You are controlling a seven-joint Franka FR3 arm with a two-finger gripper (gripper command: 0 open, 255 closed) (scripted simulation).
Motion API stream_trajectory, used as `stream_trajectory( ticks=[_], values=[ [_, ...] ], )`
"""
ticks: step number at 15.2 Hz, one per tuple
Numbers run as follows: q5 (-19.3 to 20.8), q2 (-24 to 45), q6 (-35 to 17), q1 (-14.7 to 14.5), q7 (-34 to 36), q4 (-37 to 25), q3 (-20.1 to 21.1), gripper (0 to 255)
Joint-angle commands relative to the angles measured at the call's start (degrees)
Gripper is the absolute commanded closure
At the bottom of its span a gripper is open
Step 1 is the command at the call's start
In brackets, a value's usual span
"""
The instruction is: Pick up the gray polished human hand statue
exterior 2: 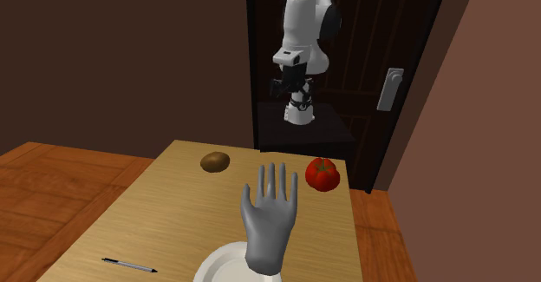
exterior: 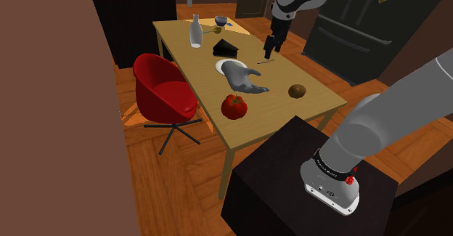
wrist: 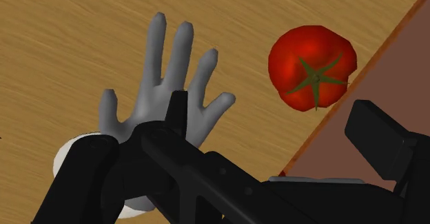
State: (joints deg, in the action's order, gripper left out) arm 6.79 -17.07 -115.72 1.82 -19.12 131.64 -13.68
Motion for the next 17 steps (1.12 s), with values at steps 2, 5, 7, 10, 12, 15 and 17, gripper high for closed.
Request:
stream_trajectory(
  ticks=[2,5,7,10,12,15,17],
  values=[
    [-0.4,6.5,-3.6,0.3,-2.9,-2.5,-1.7,0],
    [-1.5,13.1,-6.5,0.7,-5.8,-5.8,-3.0,0],
    [-2.5,17.6,-8.1,1.0,-7.7,-8.4,-3.6,0],
    [-4.2,24.5,-10.0,1.9,-10.6,-12.9,-4.1,0],
    [-5.4,29.1,-10.9,2.7,-12.4,-16.2,-4.2,0],
    [-7.1,36.0,-11.8,4.2,-14.9,-21.8,-4.0,0],
    [-8.0,40.6,-12.0,5.3,-16.4,-25.9,-3.7,0]
  ],
)
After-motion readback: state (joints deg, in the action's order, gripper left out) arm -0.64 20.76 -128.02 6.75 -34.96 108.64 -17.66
